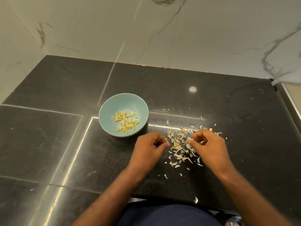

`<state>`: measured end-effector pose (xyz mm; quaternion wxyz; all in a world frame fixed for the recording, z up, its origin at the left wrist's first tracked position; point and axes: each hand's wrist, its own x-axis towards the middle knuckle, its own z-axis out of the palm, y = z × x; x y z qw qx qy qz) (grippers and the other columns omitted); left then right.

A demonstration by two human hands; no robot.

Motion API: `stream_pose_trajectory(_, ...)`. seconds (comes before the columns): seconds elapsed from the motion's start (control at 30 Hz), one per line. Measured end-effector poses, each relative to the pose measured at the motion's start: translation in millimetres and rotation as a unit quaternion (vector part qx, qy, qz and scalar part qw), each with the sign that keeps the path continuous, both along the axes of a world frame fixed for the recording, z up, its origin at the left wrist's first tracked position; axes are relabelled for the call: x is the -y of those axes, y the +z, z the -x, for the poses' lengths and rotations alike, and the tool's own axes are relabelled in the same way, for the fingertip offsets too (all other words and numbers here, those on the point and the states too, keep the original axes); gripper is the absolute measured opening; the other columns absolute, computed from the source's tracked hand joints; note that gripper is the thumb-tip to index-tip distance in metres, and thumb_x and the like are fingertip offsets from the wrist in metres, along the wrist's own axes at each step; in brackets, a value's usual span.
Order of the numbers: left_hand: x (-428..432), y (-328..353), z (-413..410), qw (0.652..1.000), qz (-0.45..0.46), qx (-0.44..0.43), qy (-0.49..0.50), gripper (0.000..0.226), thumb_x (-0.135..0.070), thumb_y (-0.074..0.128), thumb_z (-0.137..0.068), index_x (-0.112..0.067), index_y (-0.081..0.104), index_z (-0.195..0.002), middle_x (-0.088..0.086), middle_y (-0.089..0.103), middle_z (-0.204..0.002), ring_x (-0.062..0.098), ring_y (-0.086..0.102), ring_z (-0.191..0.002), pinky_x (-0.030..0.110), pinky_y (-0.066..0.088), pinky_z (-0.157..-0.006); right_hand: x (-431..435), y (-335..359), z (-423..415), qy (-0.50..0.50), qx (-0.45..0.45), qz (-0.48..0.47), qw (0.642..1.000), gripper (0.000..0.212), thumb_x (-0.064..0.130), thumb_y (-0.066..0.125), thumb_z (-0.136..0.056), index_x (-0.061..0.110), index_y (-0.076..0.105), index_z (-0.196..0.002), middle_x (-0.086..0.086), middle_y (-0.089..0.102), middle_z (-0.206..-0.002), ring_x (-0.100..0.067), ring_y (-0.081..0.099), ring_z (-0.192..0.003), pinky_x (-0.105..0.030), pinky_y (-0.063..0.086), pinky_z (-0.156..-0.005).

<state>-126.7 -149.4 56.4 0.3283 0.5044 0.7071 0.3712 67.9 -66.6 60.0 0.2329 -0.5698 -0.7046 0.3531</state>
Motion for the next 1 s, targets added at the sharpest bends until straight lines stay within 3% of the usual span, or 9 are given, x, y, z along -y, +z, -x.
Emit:
stream_pose_trajectory(0.13, -5.6, -18.1, -20.3, 0.998, 0.003, -0.064, -0.019, 0.014, -0.024, 0.067, -0.094, -0.018, 0.077, -0.102, -0.004, 0.074, -0.093, 0.007, 0.064, -0.085, 0.033, 0.053, -0.084, -9.7, 7.2, 4.5, 0.014, -0.003, -0.020, 1.000, 0.016, 0.014, 0.076, -0.086, 0.023, 0.065, -0.079, 0.007, 0.064, -0.077, -0.009, 0.060, -0.071, -0.024, 0.049, -0.063)
stream_pose_trajectory(0.2, -6.3, -18.5, -21.4, 0.996, 0.002, -0.088, -0.015, 0.018, -0.027, 0.062, -0.097, -0.018, 0.076, -0.105, -0.001, 0.073, -0.095, 0.013, 0.064, -0.086, 0.038, 0.052, -0.083, -18.5, 10.1, 6.5, 0.050, 0.023, -0.026, 0.998, 0.015, 0.009, 0.071, -0.089, 0.022, 0.067, -0.084, 0.010, 0.064, -0.085, -0.007, 0.061, -0.079, -0.026, 0.052, -0.073)
stream_pose_trajectory(0.3, -6.0, -19.4, -17.2, 0.991, 0.020, -0.125, 0.044, 0.014, -0.038, 0.068, -0.091, -0.025, 0.075, -0.092, -0.010, 0.070, -0.083, 0.006, 0.062, -0.076, 0.036, 0.054, -0.076, -35.3, -3.6, 20.7, 0.175, 0.139, -0.011, 0.975, 0.020, 0.009, 0.064, -0.095, 0.021, 0.071, -0.109, 0.008, 0.064, -0.115, -0.008, 0.057, -0.109, -0.022, 0.040, -0.097)
stream_pose_trajectory(0.47, -13.5, -33.4, -16.8, 0.984, 0.004, -0.161, 0.076, 0.027, -0.043, 0.071, -0.087, -0.022, 0.060, -0.074, -0.011, 0.054, -0.070, 0.008, 0.050, -0.067, 0.031, 0.047, -0.062, -71.2, -15.5, 72.9, 0.224, 0.127, -0.075, 0.963, 0.030, 0.019, 0.046, -0.104, 0.011, 0.062, -0.128, -0.006, 0.060, -0.127, -0.016, 0.052, -0.116, -0.025, 0.039, -0.097)
stream_pose_trajectory(0.57, -11.4, -48.7, -17.9, 0.980, -0.082, -0.168, 0.067, 0.012, -0.021, 0.063, -0.095, -0.012, 0.068, -0.090, -0.001, 0.059, -0.087, 0.015, 0.052, -0.083, 0.038, 0.050, -0.074, -59.9, -25.4, 78.7, 0.345, 0.180, -0.079, 0.918, 0.028, 0.023, 0.041, -0.106, 0.009, 0.063, -0.115, -0.005, 0.055, -0.116, -0.016, 0.045, -0.108, -0.032, 0.043, -0.097)
stream_pose_trajectory(0.63, -6.4, -54.8, -18.6, 0.977, -0.097, -0.166, 0.086, 0.021, -0.012, 0.060, -0.096, -0.007, 0.068, -0.114, 0.006, 0.064, -0.111, 0.019, 0.057, -0.104, 0.043, 0.052, -0.091, -41.9, -28.1, 60.4, 0.384, 0.193, -0.082, 0.899, 0.027, 0.026, 0.042, -0.105, 0.011, 0.064, -0.109, 0.000, 0.053, -0.104, -0.012, 0.043, -0.099, -0.034, 0.044, -0.092)
stream_pose_trajectory(0.77, -4.4, -59.3, -27.6, 0.982, 0.027, -0.156, 0.107, 0.055, -0.035, 0.046, -0.103, -0.006, 0.037, -0.149, 0.011, 0.034, -0.157, 0.022, 0.025, -0.148, 0.039, 0.018, -0.123, -61.1, -17.3, 45.2, 0.306, 0.142, -0.084, 0.938, 0.023, 0.016, 0.047, -0.103, 0.009, 0.063, -0.118, -0.003, 0.059, -0.112, -0.016, 0.054, -0.105, -0.029, 0.045, -0.095)
stream_pose_trajectory(0.9, -23.9, -62.8, -51.9, 0.972, 0.069, -0.223, 0.011, 0.065, -0.047, 0.030, -0.105, -0.007, 0.022, -0.155, 0.013, 0.016, -0.164, 0.022, 0.007, -0.153, 0.039, 0.000, -0.125, -119.0, -24.9, 87.0, 0.285, 0.185, -0.089, 0.936, 0.037, 0.015, 0.041, -0.104, 0.001, 0.052, -0.136, -0.015, 0.049, -0.137, -0.028, 0.044, -0.128, -0.035, 0.036, -0.109)
stream_pose_trajectory(1.0, -22.5, -51.2, -63.0, 0.996, -0.001, -0.088, -0.010, 0.048, -0.033, 0.035, -0.107, -0.011, 0.041, -0.149, 0.007, 0.037, -0.157, 0.007, 0.024, -0.146, 0.035, 0.018, -0.124, -106.5, -38.9, 90.6, 0.328, 0.204, -0.099, 0.917, 0.030, 0.020, 0.040, -0.105, 0.002, 0.063, -0.112, -0.013, 0.054, -0.118, -0.027, 0.047, -0.114, -0.039, 0.041, -0.098)
